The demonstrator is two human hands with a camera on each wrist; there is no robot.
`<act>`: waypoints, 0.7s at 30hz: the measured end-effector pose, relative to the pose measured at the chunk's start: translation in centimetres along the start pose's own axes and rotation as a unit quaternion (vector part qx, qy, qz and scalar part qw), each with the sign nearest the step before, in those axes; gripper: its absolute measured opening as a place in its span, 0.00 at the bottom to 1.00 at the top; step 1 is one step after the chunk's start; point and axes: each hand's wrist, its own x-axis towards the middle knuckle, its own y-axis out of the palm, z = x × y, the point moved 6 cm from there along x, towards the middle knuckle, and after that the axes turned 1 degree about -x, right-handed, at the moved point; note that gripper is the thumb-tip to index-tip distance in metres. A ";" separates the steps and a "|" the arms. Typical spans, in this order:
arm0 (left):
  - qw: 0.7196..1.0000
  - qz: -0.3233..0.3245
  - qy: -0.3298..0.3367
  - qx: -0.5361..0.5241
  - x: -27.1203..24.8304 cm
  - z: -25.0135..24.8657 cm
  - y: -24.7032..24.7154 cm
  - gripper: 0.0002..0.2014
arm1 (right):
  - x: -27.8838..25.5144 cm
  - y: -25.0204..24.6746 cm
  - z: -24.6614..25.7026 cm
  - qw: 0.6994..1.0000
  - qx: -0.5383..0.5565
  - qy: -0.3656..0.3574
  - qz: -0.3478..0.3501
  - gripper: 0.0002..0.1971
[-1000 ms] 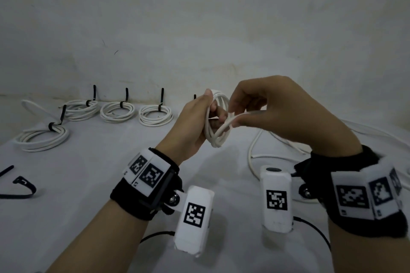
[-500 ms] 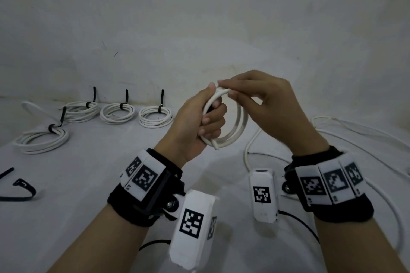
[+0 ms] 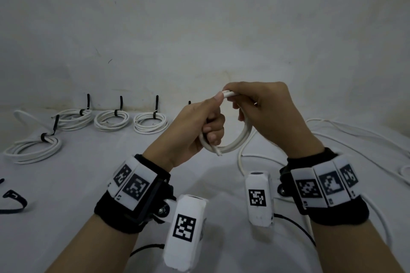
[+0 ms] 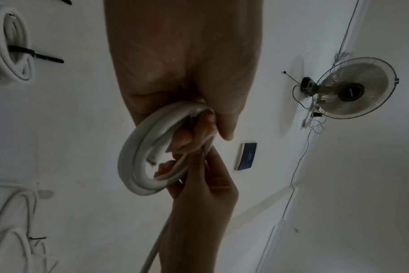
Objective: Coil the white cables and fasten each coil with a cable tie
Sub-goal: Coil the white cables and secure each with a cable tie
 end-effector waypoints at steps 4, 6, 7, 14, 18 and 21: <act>0.999 0.019 0.016 -0.046 0.1 -0.4 -0.5 0.22 | 0.2 -0.3 1.0 0.999 0.025 -0.014 -0.015 0.09; 0.997 0.013 0.035 -0.069 0.2 -0.8 -0.8 0.21 | 0.2 -0.4 1.1 0.999 0.040 -0.007 -0.020 0.09; 0.995 0.005 0.045 -0.089 0.2 -1.0 -1.1 0.21 | 0.2 -0.5 0.9 0.999 0.038 0.002 -0.016 0.09; 0.949 -0.106 0.114 -0.275 0.4 -2.8 -5.4 0.25 | -0.8 -1.1 -2.4 0.985 0.039 0.140 0.091 0.15; 0.928 -0.128 0.144 -0.318 0.0 -3.6 -7.1 0.26 | -0.7 -1.9 -2.2 0.987 0.018 0.134 0.090 0.12; 0.915 -0.141 0.155 -0.343 -0.1 -3.7 -7.7 0.26 | -0.8 -2.1 -2.1 0.984 -0.006 0.135 0.120 0.12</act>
